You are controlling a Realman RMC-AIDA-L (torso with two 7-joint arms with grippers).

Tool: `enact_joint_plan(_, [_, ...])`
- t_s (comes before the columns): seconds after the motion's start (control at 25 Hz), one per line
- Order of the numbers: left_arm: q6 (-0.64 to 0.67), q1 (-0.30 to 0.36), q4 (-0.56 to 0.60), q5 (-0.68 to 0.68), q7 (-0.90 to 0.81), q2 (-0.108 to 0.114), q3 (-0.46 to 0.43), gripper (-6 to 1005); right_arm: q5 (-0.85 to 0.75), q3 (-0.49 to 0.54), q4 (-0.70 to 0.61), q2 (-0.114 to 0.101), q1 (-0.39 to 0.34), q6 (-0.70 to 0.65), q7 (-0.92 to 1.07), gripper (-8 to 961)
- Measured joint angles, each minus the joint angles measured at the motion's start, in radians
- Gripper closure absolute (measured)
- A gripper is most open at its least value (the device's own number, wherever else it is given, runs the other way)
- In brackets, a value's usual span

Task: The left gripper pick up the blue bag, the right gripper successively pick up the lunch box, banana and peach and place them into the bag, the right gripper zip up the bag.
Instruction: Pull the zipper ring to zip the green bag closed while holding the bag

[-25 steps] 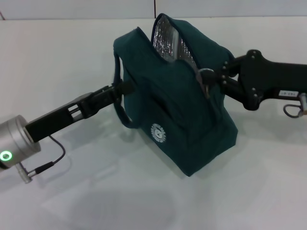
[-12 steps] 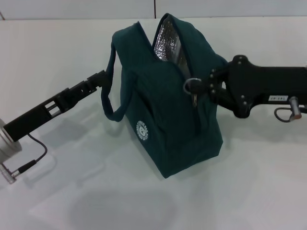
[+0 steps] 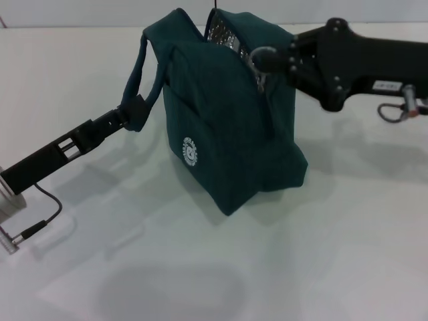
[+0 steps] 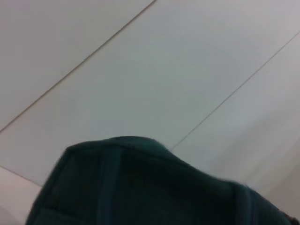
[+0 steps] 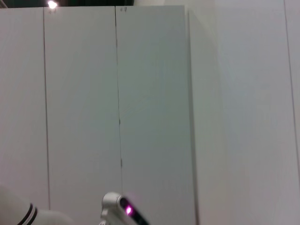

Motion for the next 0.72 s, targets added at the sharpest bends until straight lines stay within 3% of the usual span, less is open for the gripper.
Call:
enact_joint_plan(0.28, [0.0, 0.005, 0.0, 0.0, -0.002, 0.004, 0.0, 121, -0.008, -0.137, 0.041, 0.007, 0.003, 0.084, 0.007, 945])
enact_joint_plan(0.48, [0.004, 0.012, 0.0, 0.001, -0.004, 0.004, 0.0, 121, 0.034, -0.143, 0.054, 0.005, 0.035, 0.176, 0.007, 945])
enact_joint_plan(0.72, [0.022, 0.016, 0.0, 0.023, -0.002, 0.012, 0.007, 120, 0.109, -0.156, 0.04, 0.004, 0.05, 0.175, 0.005, 945])
